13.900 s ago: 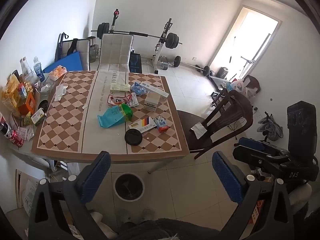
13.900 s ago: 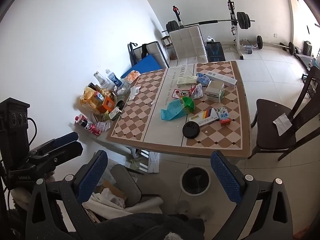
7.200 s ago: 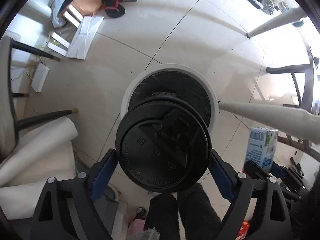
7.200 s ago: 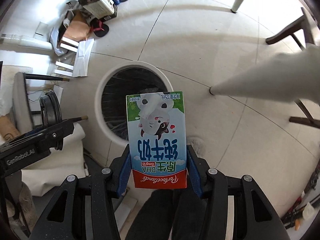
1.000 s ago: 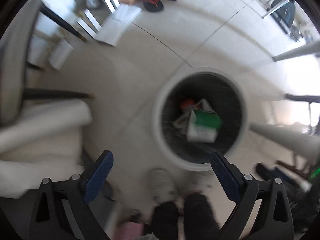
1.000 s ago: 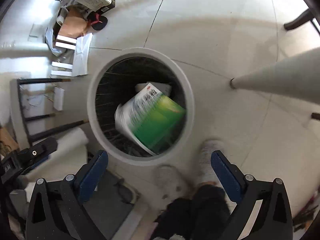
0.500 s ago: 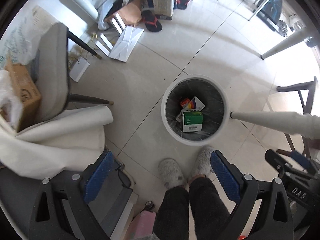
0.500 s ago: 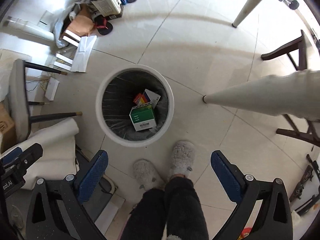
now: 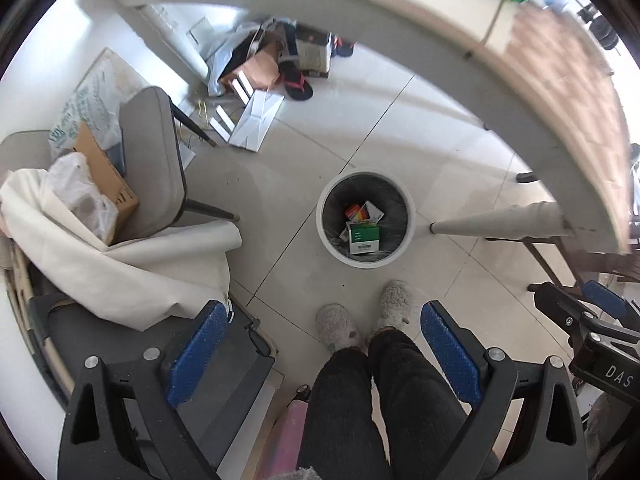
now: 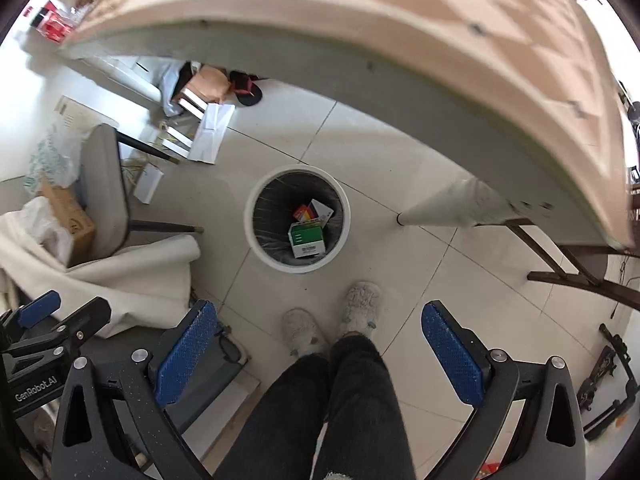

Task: Collect trash
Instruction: 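Grasp the blue-green snack bag with the left gripper while the right grasps the red wrapper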

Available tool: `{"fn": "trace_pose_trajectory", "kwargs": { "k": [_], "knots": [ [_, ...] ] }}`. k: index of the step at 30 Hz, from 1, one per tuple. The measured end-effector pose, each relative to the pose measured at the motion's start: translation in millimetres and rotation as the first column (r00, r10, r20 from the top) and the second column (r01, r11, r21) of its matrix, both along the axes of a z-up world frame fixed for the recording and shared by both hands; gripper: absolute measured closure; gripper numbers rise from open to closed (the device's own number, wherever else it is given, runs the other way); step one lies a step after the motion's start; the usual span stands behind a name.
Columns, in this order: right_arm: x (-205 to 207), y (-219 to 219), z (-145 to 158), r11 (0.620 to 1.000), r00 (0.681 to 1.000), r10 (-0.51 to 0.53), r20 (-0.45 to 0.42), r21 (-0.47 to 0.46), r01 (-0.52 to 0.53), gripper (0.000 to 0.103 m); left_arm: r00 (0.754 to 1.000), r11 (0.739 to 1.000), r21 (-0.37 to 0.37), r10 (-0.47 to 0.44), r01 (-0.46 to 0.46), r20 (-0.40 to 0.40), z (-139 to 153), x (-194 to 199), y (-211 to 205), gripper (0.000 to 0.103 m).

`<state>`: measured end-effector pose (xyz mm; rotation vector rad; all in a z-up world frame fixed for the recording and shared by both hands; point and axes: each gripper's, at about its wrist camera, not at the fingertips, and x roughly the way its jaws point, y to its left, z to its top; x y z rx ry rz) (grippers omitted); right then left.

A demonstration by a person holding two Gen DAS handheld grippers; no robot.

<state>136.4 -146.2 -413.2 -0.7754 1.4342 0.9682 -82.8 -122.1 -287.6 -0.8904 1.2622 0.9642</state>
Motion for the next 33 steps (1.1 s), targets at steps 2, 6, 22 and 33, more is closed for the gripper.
{"fn": "trace_pose_trajectory", "kwargs": {
  "k": [2, 6, 22, 33],
  "knots": [
    [-1, -5, 28, 1.0, 1.0, -0.007, -0.003, 0.017, 0.008, 0.0, 1.0, 1.0, 0.012, -0.007, 0.007, 0.012, 19, -2, -4, 0.004],
    [-2, -11, 77, 0.998, 1.0, -0.023, -0.007, 0.06, 0.024, 0.0, 0.999, 0.999, 0.036, -0.012, 0.01, 0.047, 56, -7, -8, 0.004],
    [119, 52, 173, 0.953, 0.974, -0.217, -0.068, 0.201, 0.226, 0.0, 0.971, 0.995, 0.019, 0.09, -0.097, 0.223, 118, 75, 125, 0.0],
    [303, 169, 140, 0.943, 0.951, -0.307, -0.037, 0.126, 0.309, 0.0, 0.818, 0.835, -0.393, 0.506, -0.386, 0.272, 45, 226, 268, 0.001]
  ]
}}
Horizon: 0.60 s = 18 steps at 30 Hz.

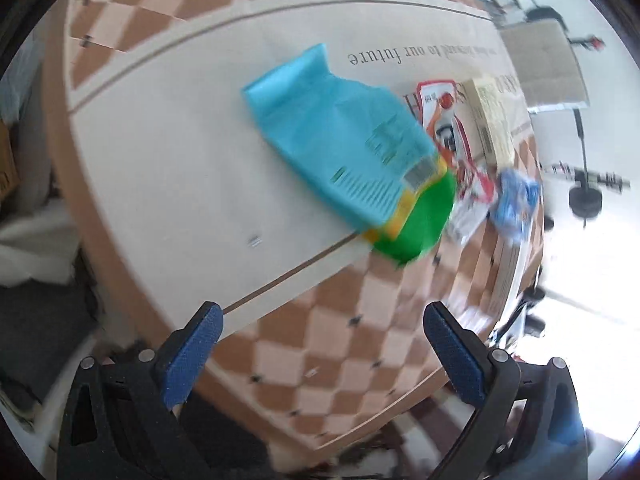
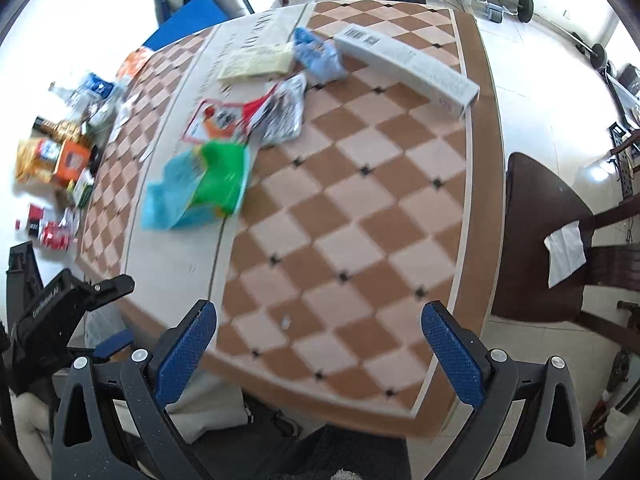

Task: Collect trash
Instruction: 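Grasp the blue-green snack bag with the left gripper while the right grasps the red wrapper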

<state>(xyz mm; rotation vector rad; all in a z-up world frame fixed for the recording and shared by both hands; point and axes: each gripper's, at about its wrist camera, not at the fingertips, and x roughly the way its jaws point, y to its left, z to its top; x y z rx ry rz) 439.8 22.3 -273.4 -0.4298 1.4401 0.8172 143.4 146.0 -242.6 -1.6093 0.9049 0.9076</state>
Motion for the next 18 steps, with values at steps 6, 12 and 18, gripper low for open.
{"fn": "trace_pose_trajectory", "kwargs": {
  "k": [6, 12, 18],
  "knots": [
    [75, 51, -37, 0.998, 0.999, -0.049, -0.001, -0.051, 0.048, 0.0, 0.978, 0.974, -0.098, 0.2, -0.206, -0.063, -30, 33, 54, 0.001],
    [107, 85, -72, 0.994, 0.999, -0.049, -0.009, -0.095, 0.048, 0.0, 0.966, 0.974, -0.14, 0.144, -0.176, -0.213, -51, 56, 75, 0.001],
    [101, 124, -76, 0.994, 0.997, 0.065, -0.031, -0.085, -0.067, 0.0, 0.791, 0.905, 0.015, -0.363, 0.425, -0.492, -41, 87, 57, 0.001]
  ]
}}
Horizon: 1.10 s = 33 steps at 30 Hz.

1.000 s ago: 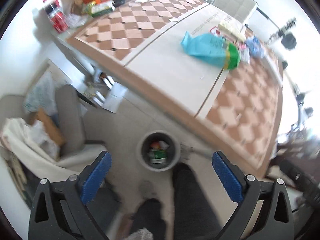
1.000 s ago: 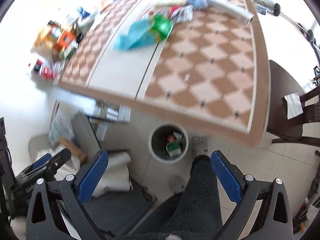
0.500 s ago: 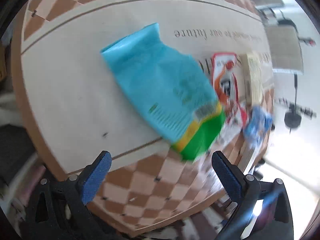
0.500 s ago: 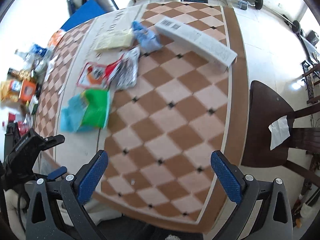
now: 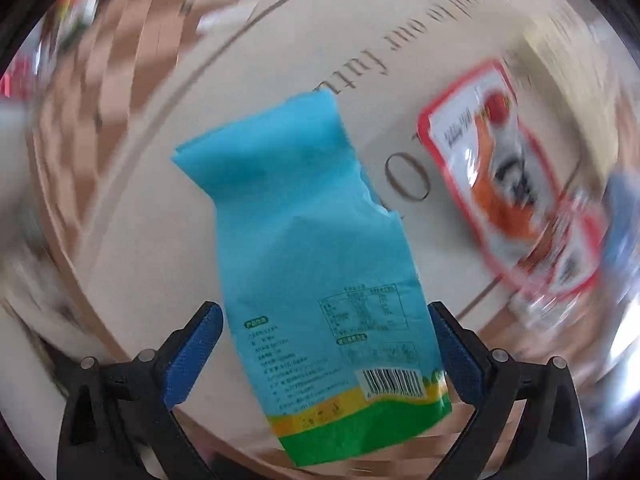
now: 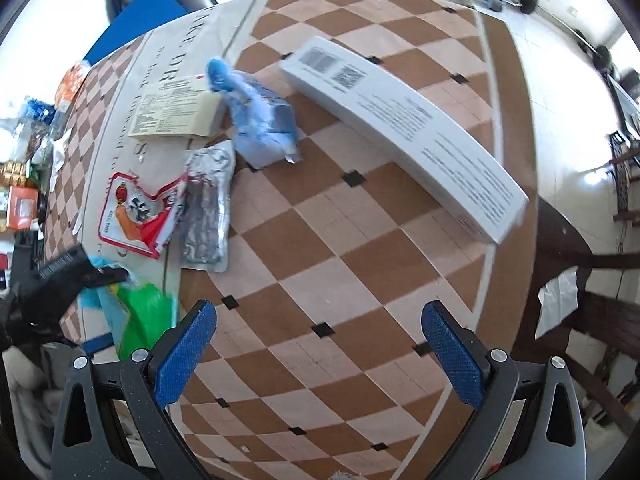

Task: Collect trash
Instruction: 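Grasp the blue-green snack bag with the left gripper while the right grasps the red wrapper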

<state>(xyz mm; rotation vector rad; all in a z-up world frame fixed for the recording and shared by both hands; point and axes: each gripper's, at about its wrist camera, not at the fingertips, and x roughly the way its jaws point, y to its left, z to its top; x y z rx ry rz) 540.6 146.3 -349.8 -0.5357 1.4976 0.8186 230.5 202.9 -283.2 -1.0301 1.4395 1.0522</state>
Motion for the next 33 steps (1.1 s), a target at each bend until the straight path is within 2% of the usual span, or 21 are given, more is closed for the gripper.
{"fn": "trace_pose_trajectory", "kwargs": {
  "k": [2, 3, 5, 6, 8, 10, 12, 15, 18, 21, 24, 26, 27, 28, 30, 32, 33],
  "knots": [
    [-10, 19, 3, 0.997, 0.997, 0.079, -0.007, 0.014, -0.079, 0.0, 0.993, 0.994, 0.022, -0.103, 0.104, -0.058, -3, -9, -11, 0.001],
    [-16, 29, 5, 0.992, 0.993, 0.121, -0.005, 0.018, -0.121, 0.0, 0.992, 0.993, 0.024, -0.113, 0.115, -0.064, -4, -17, -13, 0.001],
    [-30, 52, 10, 0.975, 0.975, 0.221, 0.003, 0.031, -0.221, 0.0, 0.994, 0.996, 0.026, -0.087, 0.089, -0.071, -8, -38, -14, 0.001],
    [-40, 70, 11, 0.956, 0.956, 0.292, 0.012, 0.031, -0.292, 0.0, 0.997, 0.998, 0.019, -0.052, 0.053, -0.052, -10, -51, -13, 0.001],
    [-62, 102, 6, 0.906, 0.906, 0.423, 0.022, 0.001, -0.423, 0.0, 0.999, 0.999, -0.014, 0.031, -0.031, 0.01, -15, -74, -12, 0.012],
    [-80, 128, -2, 0.857, 0.856, 0.515, 0.046, -0.031, -0.514, 0.0, 0.993, 0.995, -0.016, 0.103, -0.102, 0.064, -15, -92, -13, 0.015],
    [-103, 157, -17, 0.784, 0.781, 0.62, 0.07, -0.079, -0.616, 0.0, 0.988, 0.992, -0.002, 0.126, -0.126, 0.084, -12, -105, -15, 0.02],
    [-130, 188, -44, 0.678, 0.676, 0.733, 0.074, -0.165, -0.717, 0.0, 0.988, 0.991, 0.024, 0.131, -0.133, 0.083, -8, -119, -24, 0.021],
    [-145, 207, -67, 0.61, 0.61, 0.788, 0.085, -0.239, -0.755, 0.0, 0.991, 0.992, 0.051, 0.115, -0.118, 0.064, -3, -118, -27, 0.021],
    [-153, 218, -81, 0.592, 0.597, 0.799, 0.066, -0.259, -0.764, 0.0, 0.992, 0.991, 0.066, 0.114, -0.118, 0.054, 3, -118, -29, 0.021],
    [-154, 221, -76, 0.62, 0.622, 0.78, 0.068, -0.215, -0.755, 0.005, 0.993, 0.99, 0.087, 0.11, -0.114, 0.047, 6, -111, -29, 0.021],
    [-156, 222, -67, 0.631, 0.626, 0.774, 0.092, -0.189, -0.752, 0.019, 0.994, 0.989, 0.105, 0.102, -0.106, 0.042, 11, -113, -29, 0.021],
    [-157, 222, -61, 0.639, 0.631, 0.768, 0.108, -0.182, -0.747, 0.038, 0.995, 0.988, 0.113, 0.097, -0.1, 0.036, 13, -114, -31, 0.021],
    [-156, 221, -56, 0.651, 0.642, 0.758, 0.112, -0.176, -0.738, 0.045, 0.995, 0.988, 0.118, 0.095, -0.098, 0.037, 15, -115, -32, 0.021],
    [-153, 218, -51, 0.68, 0.676, 0.732, 0.084, -0.14, -0.72, 0.055, 0.995, 0.987, 0.126, 0.091, -0.095, 0.039, 24, -104, -31, 0.021],
    [-146, 216, -49, 0.719, 0.718, 0.694, 0.048, -0.106, -0.687, 0.057, 0.995, 0.986, 0.137, 0.085, -0.09, 0.044, 25, -95, -15, 0.021],
    [-142, 213, -48, 0.728, 0.728, 0.684, 0.038, -0.094, -0.679, 0.058, 0.995, 0.986, 0.141, 0.084, -0.09, 0.048, 27, -95, -17, 0.021]
  ]
}}
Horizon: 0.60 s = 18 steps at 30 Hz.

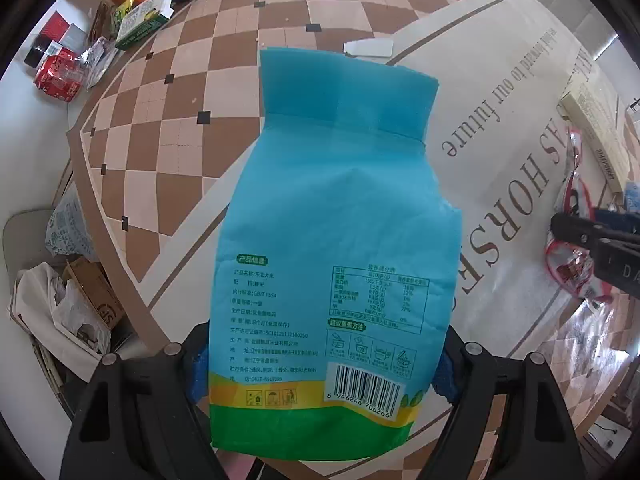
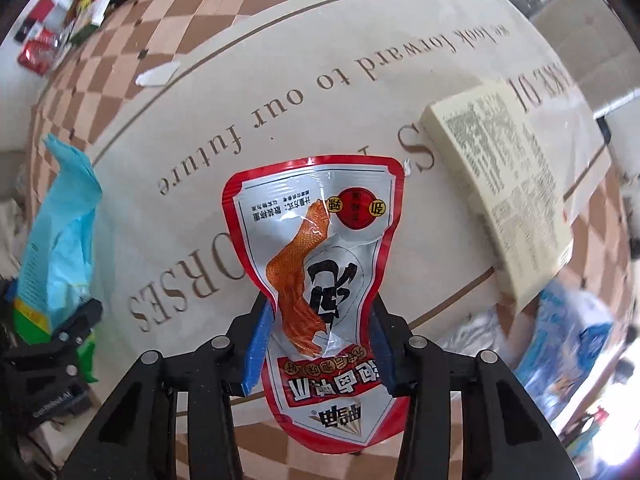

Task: Collect trash
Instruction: 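Grasp the blue-green snack bag with the left gripper while the right grasps the red wrapper, then carry bag and wrapper over the white bin and open both grippers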

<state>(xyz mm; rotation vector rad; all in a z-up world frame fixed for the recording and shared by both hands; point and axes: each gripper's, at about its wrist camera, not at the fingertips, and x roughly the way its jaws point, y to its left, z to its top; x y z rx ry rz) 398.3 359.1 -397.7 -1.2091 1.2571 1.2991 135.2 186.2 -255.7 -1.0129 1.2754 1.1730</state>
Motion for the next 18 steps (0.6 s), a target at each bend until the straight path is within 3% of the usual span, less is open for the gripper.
{"fn": "trace_pose_trajectory", "kwargs": {
  "k": [4, 10, 14, 18],
  "knots": [
    [15, -19, 5, 0.995, 0.988, -0.103, -0.111, -0.003, 0.104, 0.06, 1.0, 1.0, 0.023, -0.01, 0.01, 0.008, 16, 4, -10, 0.021],
    [31, -61, 27, 0.975, 0.957, -0.21, -0.199, 0.035, 0.221, 0.06, 0.998, 0.994, 0.084, -0.065, 0.063, 0.026, 48, 1, -29, 0.021],
    [37, -98, 49, 0.951, 0.931, -0.282, -0.233, 0.064, 0.304, 0.06, 0.992, 0.986, 0.127, -0.113, 0.106, 0.052, 68, -10, -51, 0.021],
    [14, -146, 71, 0.924, 0.905, -0.342, -0.254, 0.086, 0.373, 0.06, 0.983, 0.976, 0.159, -0.164, 0.15, 0.079, 80, -32, -80, 0.021]
  ]
}}
